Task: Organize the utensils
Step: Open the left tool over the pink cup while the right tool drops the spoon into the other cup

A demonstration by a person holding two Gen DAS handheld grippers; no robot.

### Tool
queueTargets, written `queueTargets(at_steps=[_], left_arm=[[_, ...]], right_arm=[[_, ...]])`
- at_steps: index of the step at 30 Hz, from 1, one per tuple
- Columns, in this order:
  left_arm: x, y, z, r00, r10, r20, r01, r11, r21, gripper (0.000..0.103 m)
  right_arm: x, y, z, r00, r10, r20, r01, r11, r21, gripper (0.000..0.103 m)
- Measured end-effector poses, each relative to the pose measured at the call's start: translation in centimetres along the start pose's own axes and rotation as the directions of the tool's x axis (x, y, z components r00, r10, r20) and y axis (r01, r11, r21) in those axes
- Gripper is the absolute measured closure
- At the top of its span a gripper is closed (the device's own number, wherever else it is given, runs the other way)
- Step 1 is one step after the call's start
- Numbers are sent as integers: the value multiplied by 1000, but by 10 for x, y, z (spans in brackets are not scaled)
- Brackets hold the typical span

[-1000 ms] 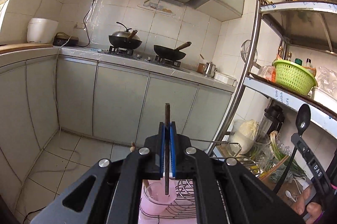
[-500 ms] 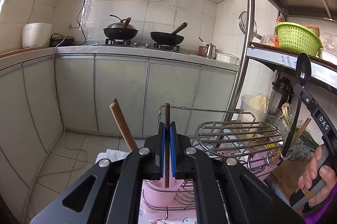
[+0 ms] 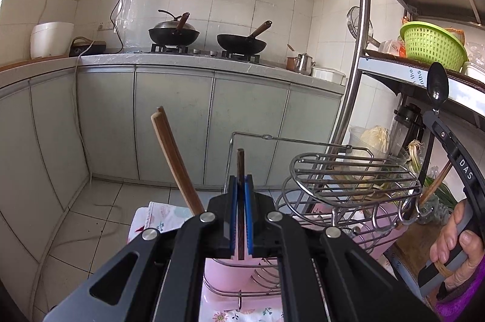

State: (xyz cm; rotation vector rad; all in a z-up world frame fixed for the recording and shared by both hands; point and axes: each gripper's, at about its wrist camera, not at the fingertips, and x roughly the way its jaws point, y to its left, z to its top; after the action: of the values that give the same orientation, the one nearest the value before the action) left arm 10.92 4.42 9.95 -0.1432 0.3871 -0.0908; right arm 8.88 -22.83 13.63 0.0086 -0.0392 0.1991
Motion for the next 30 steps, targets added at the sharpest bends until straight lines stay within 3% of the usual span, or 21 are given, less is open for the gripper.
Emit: queueTargets(at_steps=[10, 18, 20, 22, 23, 30], left_arm=[[2, -1, -11, 999, -7, -31, 7, 1000, 2, 99], [1, -4, -18, 996, 1, -84, 0, 1000, 15, 97], [0, -5, -19, 995, 0, -96, 2, 1000, 19, 91], [-2, -7, -21, 995, 6, -100, -3, 1000, 27, 75], [-4, -7, -22, 995, 7, -101, -3, 999, 32, 72], [-14, -11, -29, 992, -4, -128, 10, 999, 49, 64]], right_arm=[[-8, 0, -31, 995, 14, -101, -10, 999, 42, 99], [-8, -1, -64, 957, 19, -288, 7, 996, 89, 99], [-7, -2, -68, 944, 26, -328, 8, 995, 102, 99], [-7, -2, -72, 934, 29, -357, 9, 994, 105, 99], [-7, -2, -73, 929, 32, -369, 9, 994, 108, 99], [-3, -5, -76, 883, 55, -466, 1, 993, 119, 97]])
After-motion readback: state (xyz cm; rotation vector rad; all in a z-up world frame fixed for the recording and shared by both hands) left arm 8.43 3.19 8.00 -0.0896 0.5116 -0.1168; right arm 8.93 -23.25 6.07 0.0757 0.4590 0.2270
